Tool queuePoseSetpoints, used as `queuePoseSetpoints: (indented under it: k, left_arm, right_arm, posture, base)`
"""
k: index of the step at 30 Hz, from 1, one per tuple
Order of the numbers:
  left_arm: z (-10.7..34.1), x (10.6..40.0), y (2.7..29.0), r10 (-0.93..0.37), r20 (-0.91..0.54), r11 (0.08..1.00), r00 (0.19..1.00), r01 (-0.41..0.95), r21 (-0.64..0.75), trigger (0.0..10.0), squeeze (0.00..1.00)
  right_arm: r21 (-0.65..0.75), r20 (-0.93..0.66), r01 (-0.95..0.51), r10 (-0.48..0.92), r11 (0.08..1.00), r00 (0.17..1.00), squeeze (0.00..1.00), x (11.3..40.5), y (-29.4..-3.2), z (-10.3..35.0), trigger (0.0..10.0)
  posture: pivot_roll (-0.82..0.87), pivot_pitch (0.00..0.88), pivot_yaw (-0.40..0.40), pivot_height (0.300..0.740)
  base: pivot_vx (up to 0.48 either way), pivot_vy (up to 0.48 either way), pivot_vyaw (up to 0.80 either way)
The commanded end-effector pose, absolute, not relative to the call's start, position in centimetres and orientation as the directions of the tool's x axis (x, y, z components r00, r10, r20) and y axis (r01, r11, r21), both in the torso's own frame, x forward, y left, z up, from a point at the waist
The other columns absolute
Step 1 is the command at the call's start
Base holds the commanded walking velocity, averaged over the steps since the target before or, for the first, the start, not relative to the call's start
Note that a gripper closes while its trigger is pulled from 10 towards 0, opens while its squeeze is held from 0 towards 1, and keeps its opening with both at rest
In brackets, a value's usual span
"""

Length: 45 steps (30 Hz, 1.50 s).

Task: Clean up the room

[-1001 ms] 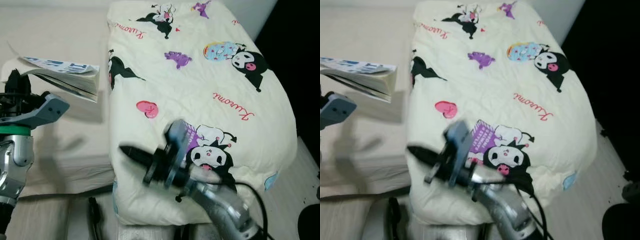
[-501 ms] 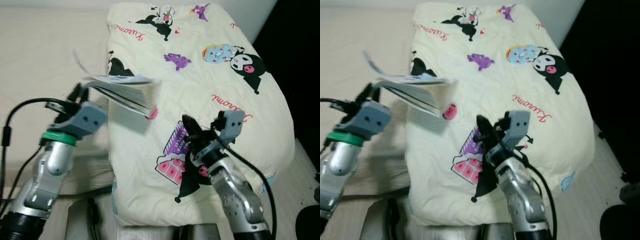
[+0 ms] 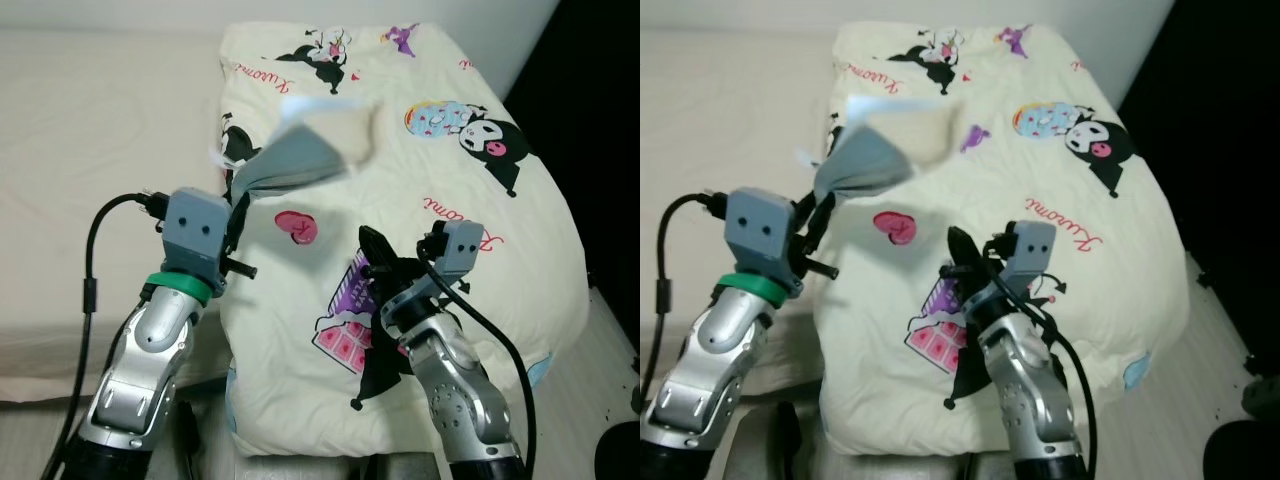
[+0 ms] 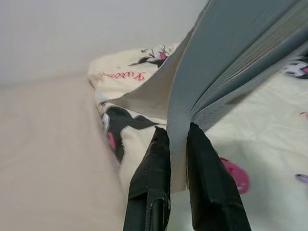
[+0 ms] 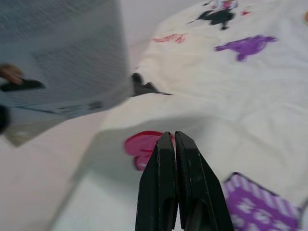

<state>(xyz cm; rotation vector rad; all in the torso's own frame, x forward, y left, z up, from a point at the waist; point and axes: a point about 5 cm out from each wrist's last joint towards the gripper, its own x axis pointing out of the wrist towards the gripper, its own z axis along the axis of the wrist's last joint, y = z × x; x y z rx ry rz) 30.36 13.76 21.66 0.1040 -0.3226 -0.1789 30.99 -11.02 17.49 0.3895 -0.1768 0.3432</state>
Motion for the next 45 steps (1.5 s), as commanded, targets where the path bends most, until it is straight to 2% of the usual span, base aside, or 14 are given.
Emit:
queuePoseSetpoints:
  k: [1, 4, 8, 11, 26, 34, 35, 38, 40, 41, 42, 43, 44, 45]
  left_arm:
    - [22.2, 30.1, 13.8, -0.191, 0.319, 0.981, 0.928, 0.169, 0.093, 10.0, 0.0]
    - [22.3, 30.3, 14.2, -0.178, 0.313, 0.984, 0.933, 0.16, 0.083, 10.0, 0.0]
    - [22.5, 30.8, 15.0, -0.136, 0.275, 0.988, 0.952, 0.15, -0.033, 10.0, 0.0]
    - [22.6, 30.9, 15.1, -0.138, 0.274, 0.988, 0.952, 0.153, -0.031, 10.0, 0.0]
    - [21.9, 30.7, 15.1, -0.182, 0.189, 0.981, 0.965, 0.165, 0.102, 10.0, 0.0]
    - [21.5, 30.9, 15.6, -0.16, 0.181, 0.978, 0.97, 0.131, 0.164, 10.0, 0.0]
    - [20.9, 31.0, 15.7, -0.162, 0.156, 0.965, 0.974, 0.123, 0.233, 10.0, 0.0]
    - [20.9, 31.0, 15.7, -0.162, 0.156, 0.965, 0.974, 0.123, 0.233, 10.0, 0.0]
    - [18.7, 31.2, 16.7, -0.148, 0.091, 0.903, 0.985, 0.098, 0.418, 10.0, 0.0]
    - [18.7, 31.2, 16.7, -0.148, 0.091, 0.903, 0.985, 0.098, 0.418, 10.0, 0.0]
    - [17.3, 31.4, 17.5, -0.143, 0.038, 0.821, 0.989, 0.097, 0.562, 10.0, 0.0]
    - [17.3, 31.4, 17.5, -0.143, 0.038, 0.821, 0.989, 0.097, 0.562, 10.0, 0.0]
    - [16.1, 31.6, 18.2, -0.145, -0.007, 0.735, 0.989, 0.112, 0.669, 10.0, 0.0]
    - [16.1, 31.6, 18.2, -0.145, -0.007, 0.735, 0.989, 0.112, 0.669, 10.0, 0.0]
  right_arm:
    - [0.341, 0.2, -0.303, 0.246, 0.89, 0.948, 0.0, 31.1, -11.8, 16.6, 10.0]
    - [0.335, 0.185, -0.262, 0.209, 0.905, 0.96, 0.0, 31.4, -12.4, 16.4, 10.0]
    - [0.33, 0.182, -0.241, 0.189, 0.913, 0.965, 0.0, 31.7, -13.0, 16.4, 10.0]
    - [0.329, 0.182, -0.24, 0.188, 0.913, 0.965, 0.0, 31.7, -13.1, 16.4, 10.0]
    - [0.33, 0.182, -0.218, 0.165, 0.919, 0.969, 0.0, 31.8, -13.1, 16.1, 10.0]
    - [0.325, 0.173, -0.22, 0.171, 0.92, 0.97, 0.0, 31.8, -13.0, 15.9, 10.0]
    - [0.321, 0.162, -0.219, 0.175, 0.921, 0.971, 0.0, 31.7, -12.9, 15.7, 10.0]
    - [0.321, 0.162, -0.219, 0.175, 0.921, 0.971, 0.0, 31.7, -12.9, 15.7, 10.0]
    - [0.316, 0.167, -0.224, 0.179, 0.922, 0.97, 0.0, 31.7, -12.8, 15.8, 10.0]
    - [0.316, 0.167, -0.224, 0.179, 0.922, 0.97, 0.0, 31.7, -12.8, 15.8, 10.0]
    - [0.305, 0.177, -0.227, 0.179, 0.925, 0.968, 0.0, 31.6, -12.8, 15.9, 10.0]
    - [0.305, 0.177, -0.227, 0.179, 0.925, 0.968, 0.0, 31.6, -12.8, 15.9, 10.0]
    - [0.297, 0.184, -0.227, 0.178, 0.927, 0.967, 0.0, 31.6, -12.8, 15.9, 10.0]
    - [0.297, 0.184, -0.227, 0.178, 0.927, 0.967, 0.0, 31.6, -12.8, 15.9, 10.0]
  posture:
    - [0.02, 0.067, 0.002, 0.51]
    - [0.02, 0.067, 0.001, 0.52]
    - [0.02, 0.071, 0.001, 0.534]
    - [0.02, 0.071, 0.001, 0.539]
    - [0.01, 0.079, 0.005, 0.598]
    - [0.01, 0.079, 0.005, 0.623]
    - [0.01, 0.085, 0.005, 0.623]
    - [0.01, 0.085, 0.005, 0.623]
    - [0.01, 0.088, 0.006, 0.623]
    - [0.01, 0.088, 0.006, 0.623]
    - [0.01, 0.094, 0.002, 0.623]
    - [0.01, 0.094, 0.002, 0.623]
    - [0.01, 0.097, 0.006, 0.623]
    - [0.01, 0.097, 0.006, 0.623]
  base:
    - [0.0, 0.0, 0.0]
    - [0.0, 0.0, 0.0]
    - [0.0, 0.0, 0.0]
    - [0.0, 0.0, 0.0]
    - [0.0, 0.0, 0.0]
    - [0.0, 0.0, 0.0]
    - [0.0, 0.0, 0.0]
    - [0.0, 0.0, 0.0]
    - [0.0, 0.0, 0.0]
    - [0.0, 0.0, 0.0]
    - [0.0, 0.0, 0.0]
    - [0.0, 0.0, 0.0]
    - [0.0, 0.0, 0.0]
    - [0.0, 0.0, 0.0]
